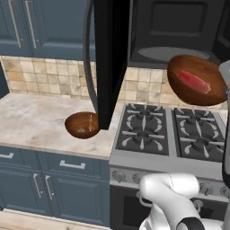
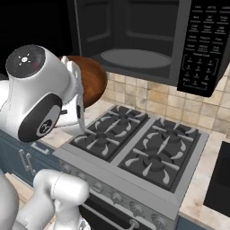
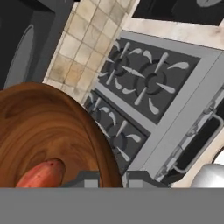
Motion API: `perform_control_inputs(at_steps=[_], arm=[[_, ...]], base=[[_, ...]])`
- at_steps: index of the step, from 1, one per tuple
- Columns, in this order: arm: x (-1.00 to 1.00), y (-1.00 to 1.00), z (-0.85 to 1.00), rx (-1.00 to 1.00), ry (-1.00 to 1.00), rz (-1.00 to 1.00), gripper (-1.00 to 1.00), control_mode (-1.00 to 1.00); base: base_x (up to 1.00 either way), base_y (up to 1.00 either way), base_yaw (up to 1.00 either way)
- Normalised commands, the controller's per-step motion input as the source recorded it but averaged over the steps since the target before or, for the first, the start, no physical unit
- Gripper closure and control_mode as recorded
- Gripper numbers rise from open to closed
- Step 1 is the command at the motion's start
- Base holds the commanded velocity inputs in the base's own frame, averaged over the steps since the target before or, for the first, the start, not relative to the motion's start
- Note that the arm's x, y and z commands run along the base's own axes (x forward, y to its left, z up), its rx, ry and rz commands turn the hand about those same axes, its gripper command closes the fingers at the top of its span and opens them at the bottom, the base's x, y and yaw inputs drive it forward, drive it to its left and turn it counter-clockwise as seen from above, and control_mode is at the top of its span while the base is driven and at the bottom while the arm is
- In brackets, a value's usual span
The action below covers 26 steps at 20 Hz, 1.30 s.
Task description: Place the bowl containing the sweet potato and steak in the microwave. Close the microwave door and press the start button to microwave the meal.
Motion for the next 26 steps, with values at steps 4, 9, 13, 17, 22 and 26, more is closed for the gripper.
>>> perform_control_inputs(at_steps=[4, 9, 13, 17, 22, 26], arm=[[0.06, 0.0, 0.43, 0.11, -0.11, -0.08, 1.0, -1.0], [0.18, 0.0, 0.19, 0.02, -0.16, -0.05, 1.0, -1.0], [0.31, 0.0, 0.02, 0.0, -0.11, -0.07, 1.0, -1.0], [0.39, -0.01, 0.0, 0.0, -0.07, -0.08, 1.0, -1.0], [0.42, -0.07, 0.0, -0.07, -0.01, -0.09, 1.0, -1.0], [0.33, -0.19, 0.0, -0.14, 0.0, -0.09, 1.0, -1.0]], base=[[0.0, 0.0, 0.0], [0.0, 0.0, 0.0], [0.0, 0.0, 0.0], [0.0, 0.0, 0.0], [0.0, 0.0, 0.0], [0.0, 0.0, 0.0]])
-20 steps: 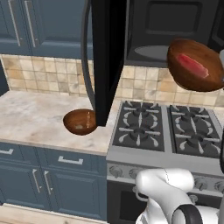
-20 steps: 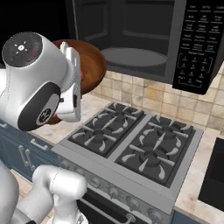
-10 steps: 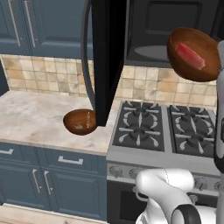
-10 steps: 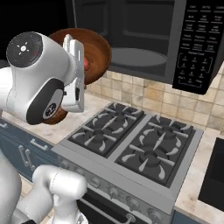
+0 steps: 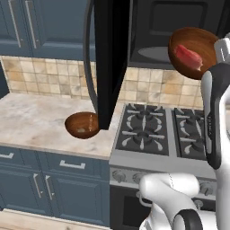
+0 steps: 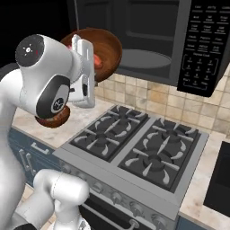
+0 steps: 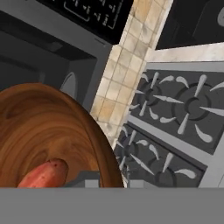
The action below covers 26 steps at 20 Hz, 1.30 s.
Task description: Place the bowl containing the sweet potato and steak in the microwave. Close the microwave door and press the start button to microwave the meal.
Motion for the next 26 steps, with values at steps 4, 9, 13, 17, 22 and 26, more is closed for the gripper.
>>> perform_control_inputs(at_steps=[4, 9, 13, 17, 22, 26], arm=[[0.34, -0.24, 0.0, -0.11, 0.01, -0.08, 1.0, -1.0], [0.33, -0.15, 0.0, 0.0, 0.04, -0.03, 1.0, -1.0], [0.36, -0.02, 0.0, 0.0, 0.04, 0.0, 1.0, -1.0], [0.38, -0.09, 0.14, 0.03, 0.08, 0.0, 1.0, -1.0], [0.45, -0.21, 0.23, 0.04, 0.12, 0.0, 1.0, -1.0], [0.47, -0.19, 0.13, 0.03, 0.1, 0.0, 1.0, -1.0]], base=[[0.0, 0.0, 0.0], [0.0, 0.0, 0.0], [0.0, 0.0, 0.0], [0.0, 0.0, 0.0], [0.0, 0.0, 0.0], [0.0, 0.0, 0.0]])
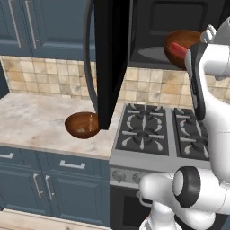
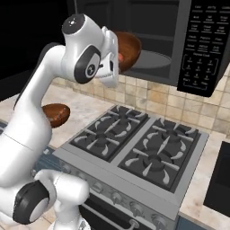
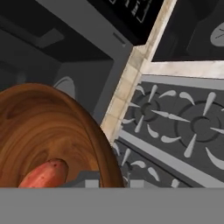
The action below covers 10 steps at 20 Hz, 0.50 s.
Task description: Place the bowl containing the sweet potato and steak in the microwave. Close the microwave door and press the start button to microwave the meal.
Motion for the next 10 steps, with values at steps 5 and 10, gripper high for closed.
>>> perform_control_inputs(at_steps=[5, 10], arm=[[0.48, -0.13, 0.01, 0.02, 0.06, 0.0, 1.0, -1.0], [0.49, -0.17, 0.0, 0.02, 0.01, 0.0, 1.0, -1.0]], base=[[0.0, 0.0, 0.0], [0.0, 0.0, 0.0]])
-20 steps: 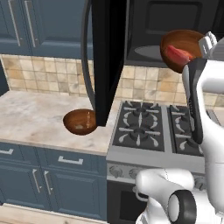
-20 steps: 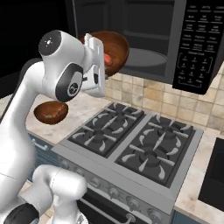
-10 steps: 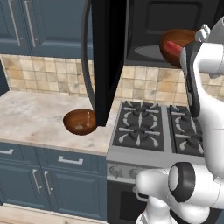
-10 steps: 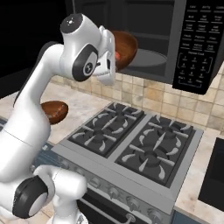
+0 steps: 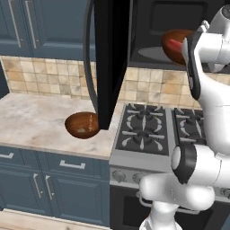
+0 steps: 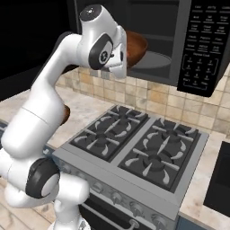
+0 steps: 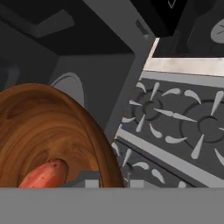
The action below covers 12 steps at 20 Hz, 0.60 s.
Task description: Place the bowl containing the sweet potato and steak in the microwave. Close the microwave door and press the start button to microwave the meal.
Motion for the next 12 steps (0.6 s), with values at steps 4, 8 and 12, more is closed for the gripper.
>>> perform_control_inputs(at_steps=[4, 8, 12], arm=[[0.54, -0.17, 0.0, 0.01, 0.0, 0.0, 1.0, -1.0], [0.58, -0.14, -0.01, 0.0, 0.0, 0.0, 1.0, -1.0], [0.55, -0.1, -0.02, 0.0, 0.0, 0.0, 1.0, -1.0]], base=[[0.0, 0.0, 0.0], [0.0, 0.0, 0.0], [0.0, 0.0, 0.0]])
